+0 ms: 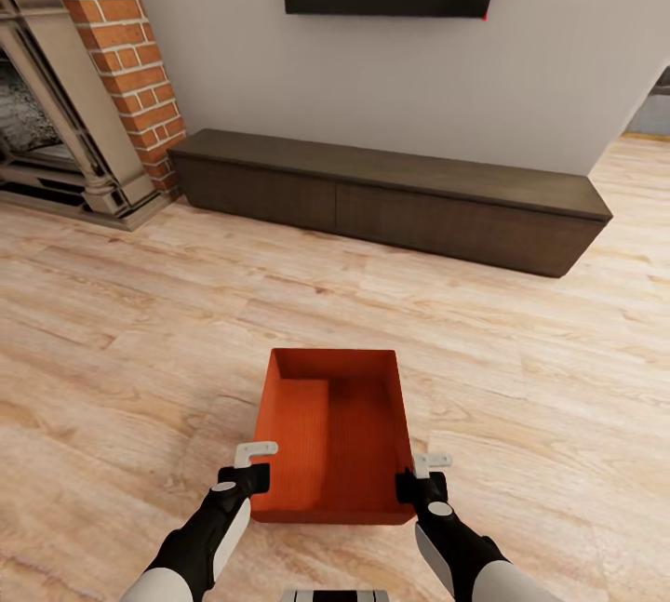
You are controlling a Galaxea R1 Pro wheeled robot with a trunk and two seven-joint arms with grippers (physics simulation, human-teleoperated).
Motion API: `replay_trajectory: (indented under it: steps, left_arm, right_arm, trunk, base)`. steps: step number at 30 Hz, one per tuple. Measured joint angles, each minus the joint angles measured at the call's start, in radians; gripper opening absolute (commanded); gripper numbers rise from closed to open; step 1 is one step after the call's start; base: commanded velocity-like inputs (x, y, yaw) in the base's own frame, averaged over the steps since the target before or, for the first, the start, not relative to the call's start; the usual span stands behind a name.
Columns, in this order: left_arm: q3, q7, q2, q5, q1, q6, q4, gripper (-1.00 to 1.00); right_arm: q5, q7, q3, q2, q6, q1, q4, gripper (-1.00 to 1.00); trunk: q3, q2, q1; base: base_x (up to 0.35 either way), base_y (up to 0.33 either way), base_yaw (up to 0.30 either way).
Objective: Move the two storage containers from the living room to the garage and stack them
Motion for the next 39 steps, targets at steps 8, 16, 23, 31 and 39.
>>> replay_trajectory:
  steps: [8, 16, 23, 31, 39]
  left_arm:
    - [0.002, -0.001, 0.000, -0.003, 0.000, 0.000, -0.001, -1.00]
    - [0.003, -0.001, -0.002, -0.006, 0.000, 0.000, -0.002, -1.00]
    - [0.004, -0.001, -0.002, -0.006, 0.000, 0.000, -0.002, -1.00]
    - [0.004, 0.000, -0.002, -0.004, 0.000, 0.000, -0.001, -1.00]
    - [0.004, 0.000, -0.002, -0.004, 0.000, 0.000, -0.001, -1.00]
  right_arm:
    - [-0.003, -0.001, 0.001, 0.000, -0.001, 0.000, -0.001, -1.00]
    - [-0.006, 0.000, 0.004, -0.001, -0.001, 0.000, -0.003, -1.00]
    - [-0.007, 0.000, 0.004, -0.001, -0.001, 0.000, -0.003, -1.00]
    - [-0.006, 0.000, 0.004, -0.001, 0.000, 0.000, -0.003, -1.00]
    - [-0.006, 0.000, 0.004, -0.001, 0.000, 0.000, -0.003, -1.00]
  trunk:
    - [0.025, 0.056, -0.031]
    - [0.050, 0.112, -0.061]
    - [0.072, 0.161, -0.088]
    - [0.097, 0.217, -0.119]
    - [0.122, 0.273, -0.150]
  base:
    - [0.000, 0.000, 0.000]
    - [0.000, 0.000, 0.000]
    - [0.000, 0.000, 0.000]
    - [0.000, 0.000, 0.000]
    - [0.000, 0.000, 0.000]
